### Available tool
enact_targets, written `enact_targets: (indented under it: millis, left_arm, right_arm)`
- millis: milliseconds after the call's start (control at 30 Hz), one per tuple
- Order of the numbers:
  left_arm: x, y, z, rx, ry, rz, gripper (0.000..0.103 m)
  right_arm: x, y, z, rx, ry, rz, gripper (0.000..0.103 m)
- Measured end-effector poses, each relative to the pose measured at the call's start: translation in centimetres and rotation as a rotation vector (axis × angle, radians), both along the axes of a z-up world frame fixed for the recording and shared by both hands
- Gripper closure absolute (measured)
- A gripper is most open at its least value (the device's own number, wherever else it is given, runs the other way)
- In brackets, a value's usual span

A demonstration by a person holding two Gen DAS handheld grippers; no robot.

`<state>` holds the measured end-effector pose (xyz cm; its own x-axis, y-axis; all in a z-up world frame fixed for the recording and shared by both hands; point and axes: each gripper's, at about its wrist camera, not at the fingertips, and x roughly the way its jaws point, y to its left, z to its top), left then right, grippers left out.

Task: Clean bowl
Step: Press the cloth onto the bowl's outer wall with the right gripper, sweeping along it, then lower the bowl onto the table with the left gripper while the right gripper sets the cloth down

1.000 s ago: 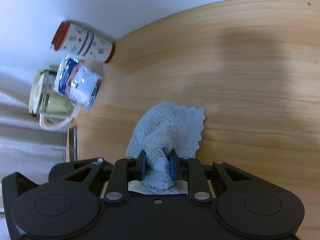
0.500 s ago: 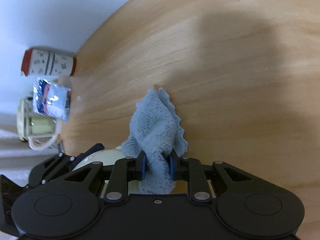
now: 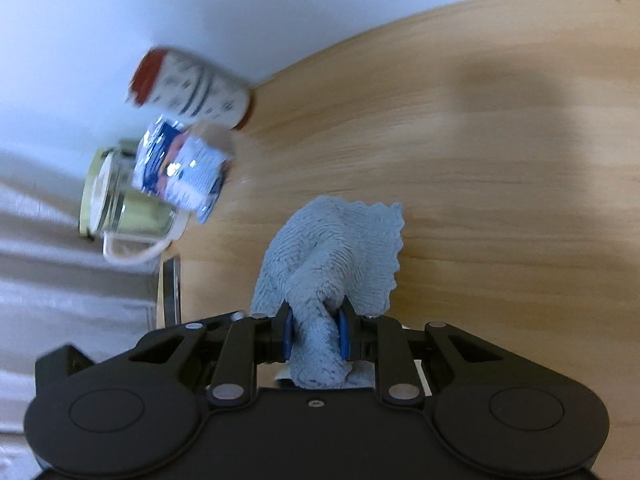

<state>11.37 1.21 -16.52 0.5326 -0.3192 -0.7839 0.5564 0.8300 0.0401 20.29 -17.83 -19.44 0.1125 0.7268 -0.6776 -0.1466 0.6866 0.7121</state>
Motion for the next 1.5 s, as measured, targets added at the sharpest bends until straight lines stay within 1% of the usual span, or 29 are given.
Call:
enact_targets:
  millis: [100, 133, 200, 267, 400, 500, 600, 667, 800, 867, 933, 1000, 1033, 1100, 1233, 1333, 1433, 1500]
  left_arm:
    - [0.2, -0.1, 0.0, -0.003, 0.001, -0.01, 0.089]
    - [0.2, -0.2, 0.1, -0.003, 0.001, -0.013, 0.089]
    - [0.3, -0.1, 0.2, -0.001, 0.002, -0.015, 0.089]
    - [0.3, 0.1, 0.2, -0.005, 0.006, -0.011, 0.089]
    - [0.4, 0.6, 0.4, -0.016, 0.019, 0.005, 0.089]
    - [0.5, 1.0, 0.7, -0.012, 0.023, 0.01, 0.089]
    - [0.5, 0.8, 0.9, -0.011, 0.021, 0.003, 0.09]
    - [0.4, 0.6, 0.9, -0.007, 0.014, -0.003, 0.089]
    - [0.4, 0.4, 0.9, 0.0, 0.008, -0.006, 0.089]
    - [0.4, 0.6, 1.1, 0.0, 0.01, 0.003, 0.089]
    - [0.4, 0.8, 1.2, -0.009, 0.015, 0.01, 0.089]
    - [0.2, 0.8, 1.3, -0.013, 0.015, 0.01, 0.089]
    - [0.2, 0.7, 1.3, -0.011, 0.015, 0.01, 0.089]
    - [0.2, 0.6, 1.1, -0.013, 0.018, 0.012, 0.088]
    - [0.1, 0.8, 0.9, -0.012, 0.026, 0.017, 0.088]
    - [0.1, 1.0, 0.8, -0.012, 0.028, 0.023, 0.088]
    - [0.5, 1.4, 0.6, -0.017, 0.035, 0.027, 0.09]
    - [0.9, 1.6, 0.5, -0.014, 0.039, 0.028, 0.092]
  right_arm:
    - [-0.1, -1.0, -0.5, -0.002, 0.013, -0.025, 0.08]
    - [0.0, -1.6, -0.8, -0.029, 0.018, -0.042, 0.08]
    - [-0.1, -2.7, -1.5, -0.04, 0.043, -0.075, 0.079]
    - [-0.5, -4.8, -2.7, -0.036, 0.084, -0.138, 0.079]
    - [-2.2, -7.0, -5.0, -0.071, 0.16, -0.197, 0.079]
    - [-2.4, -7.1, -5.6, -0.064, 0.188, -0.211, 0.079]
    - [-1.8, -6.5, -4.4, -0.043, 0.153, -0.209, 0.079]
    - [-1.4, -5.4, -3.0, 0.013, 0.122, -0.186, 0.08]
    - [-0.8, -2.1, -0.6, 0.007, 0.056, -0.102, 0.08]
    - [-0.5, -1.0, 0.0, 0.02, 0.054, -0.074, 0.08]
    - [-0.4, 0.0, 0.4, 0.003, 0.035, -0.044, 0.08]
    - [-0.3, -0.2, 0.4, 0.006, 0.036, -0.044, 0.08]
    - [-0.2, -0.6, 0.1, 0.022, 0.05, -0.054, 0.08]
    - [-0.2, -1.4, -0.4, 0.022, 0.063, -0.076, 0.08]
    - [-0.9, -3.9, -2.1, -0.019, 0.104, -0.128, 0.08]
    - [-1.7, -5.6, -3.5, -0.007, 0.15, -0.175, 0.08]
    - [-2.1, -6.0, -4.1, -0.052, 0.148, -0.179, 0.08]
    - [-2.2, -6.1, -4.1, -0.061, 0.139, -0.185, 0.08]
